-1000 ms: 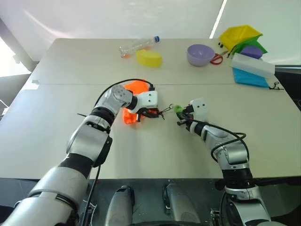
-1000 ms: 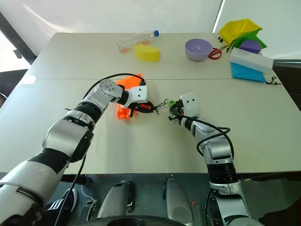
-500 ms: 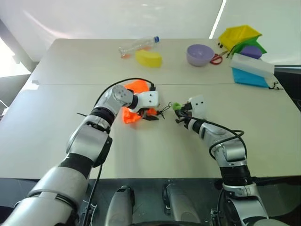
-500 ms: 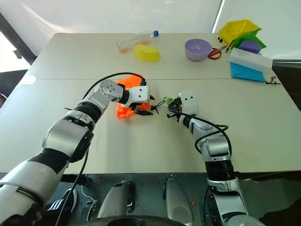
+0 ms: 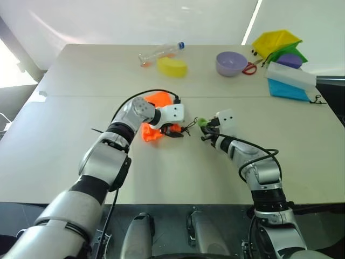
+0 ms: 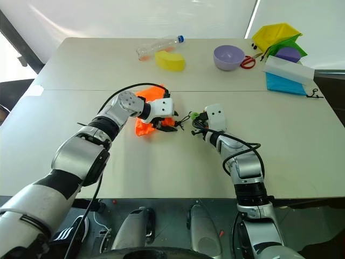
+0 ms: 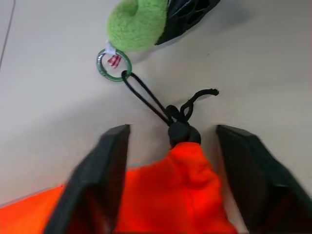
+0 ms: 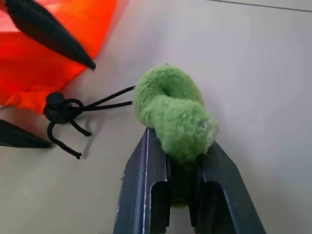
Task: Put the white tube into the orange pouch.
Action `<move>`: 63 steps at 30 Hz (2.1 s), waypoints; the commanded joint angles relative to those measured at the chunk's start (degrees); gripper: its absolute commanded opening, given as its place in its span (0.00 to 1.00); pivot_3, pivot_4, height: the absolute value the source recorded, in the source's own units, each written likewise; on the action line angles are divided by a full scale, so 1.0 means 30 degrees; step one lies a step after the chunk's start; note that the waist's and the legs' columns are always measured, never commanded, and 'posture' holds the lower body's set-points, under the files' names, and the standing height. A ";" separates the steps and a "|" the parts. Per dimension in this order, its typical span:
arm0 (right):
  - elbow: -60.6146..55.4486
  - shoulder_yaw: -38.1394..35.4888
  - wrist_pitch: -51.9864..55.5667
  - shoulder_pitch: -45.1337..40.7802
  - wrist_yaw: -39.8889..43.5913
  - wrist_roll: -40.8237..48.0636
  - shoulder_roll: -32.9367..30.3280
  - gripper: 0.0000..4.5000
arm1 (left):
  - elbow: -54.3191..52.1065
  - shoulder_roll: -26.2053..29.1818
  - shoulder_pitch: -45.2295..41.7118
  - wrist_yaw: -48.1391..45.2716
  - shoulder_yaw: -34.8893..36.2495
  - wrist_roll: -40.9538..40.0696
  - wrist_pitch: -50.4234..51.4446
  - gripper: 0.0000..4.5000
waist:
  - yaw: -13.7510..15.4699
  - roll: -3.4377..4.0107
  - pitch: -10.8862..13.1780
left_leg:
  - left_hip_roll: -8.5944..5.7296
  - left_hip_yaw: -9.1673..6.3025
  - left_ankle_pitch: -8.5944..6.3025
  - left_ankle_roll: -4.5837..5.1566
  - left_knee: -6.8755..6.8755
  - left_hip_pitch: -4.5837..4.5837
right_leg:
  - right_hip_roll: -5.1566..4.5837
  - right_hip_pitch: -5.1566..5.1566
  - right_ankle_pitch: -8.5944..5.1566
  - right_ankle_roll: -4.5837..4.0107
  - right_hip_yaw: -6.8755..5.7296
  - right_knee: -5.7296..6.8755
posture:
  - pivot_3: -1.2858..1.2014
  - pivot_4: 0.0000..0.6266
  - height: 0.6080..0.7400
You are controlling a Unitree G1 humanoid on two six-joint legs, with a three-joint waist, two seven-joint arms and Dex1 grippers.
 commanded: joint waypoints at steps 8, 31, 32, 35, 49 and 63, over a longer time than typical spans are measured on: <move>-0.0628 -0.0193 -0.0297 -0.0253 0.0010 -0.0042 -0.0044 0.00 | 0.0184 0.0014 -0.0081 -0.0111 -0.0183 0.0205 0.0264 0.37 | -0.0052 0.0000 0.0000 | 0.0005 -0.0009 0.0000 0.0000 -0.0004 0.0012 | 0.0012 0.0000 0.0000 0.0000 -0.0001 0.0012 | 0.52 0.24 1.00; -0.0170 -0.1929 -0.1061 -0.0724 -0.0674 0.0032 -0.0122 0.00 | -0.0295 0.1250 -0.0139 -0.2931 0.0424 -0.0713 -0.0808 0.19 | -0.0105 0.0000 0.0000 | 0.0005 -0.0008 0.0000 0.0000 -0.0027 0.0008 | 0.0014 -0.0013 0.0001 0.0003 -0.0001 0.0004 | 0.52 0.24 1.00; -0.0073 -0.2060 -0.1147 -0.0770 -0.0771 0.0012 -0.0089 0.00 | -0.0329 0.1386 -0.0150 -0.3173 0.0478 -0.0839 -0.0821 0.19 | -0.0120 0.0001 0.0000 | 0.0006 -0.0009 0.0000 0.0000 -0.0032 0.0008 | 0.0014 -0.0016 0.0001 0.0003 -0.0001 0.0004 | 0.52 0.24 1.00; 0.0406 -0.2433 -0.1337 -0.1047 -0.1154 -0.0025 0.0008 0.00 | -0.0451 0.1780 -0.0031 -0.3575 0.0428 -0.0975 -0.1035 0.19 | -0.0104 0.0001 0.0000 | 0.0007 -0.0010 0.0000 0.0000 -0.0047 0.0008 | 0.0016 -0.0020 0.0001 0.0005 -0.0002 0.0005 | 0.52 0.24 1.00; 0.1990 -0.4087 -0.2029 -0.1753 -0.3046 -0.0228 -0.0495 0.00 | -0.1768 0.4569 0.1829 -0.6962 0.0138 -0.1737 -0.2973 0.19 | -0.0183 0.0002 0.0000 | 0.0014 -0.0007 0.0000 0.0000 -0.0083 0.0007 | 0.0021 -0.0036 0.0003 0.0010 -0.0001 0.0002 | 0.52 0.24 1.00; 0.2093 -0.2858 -0.2540 -0.1202 -0.0828 0.0062 -0.1416 0.00 | -0.2927 0.5186 0.3403 -0.7187 0.1051 -0.3939 -0.2411 0.19 | -0.0131 0.0003 0.0000 | 0.0020 0.0000 0.0000 0.0001 -0.0081 0.0005 | 0.0020 -0.0039 0.0004 0.0012 0.0000 0.0005 | 0.52 0.24 1.00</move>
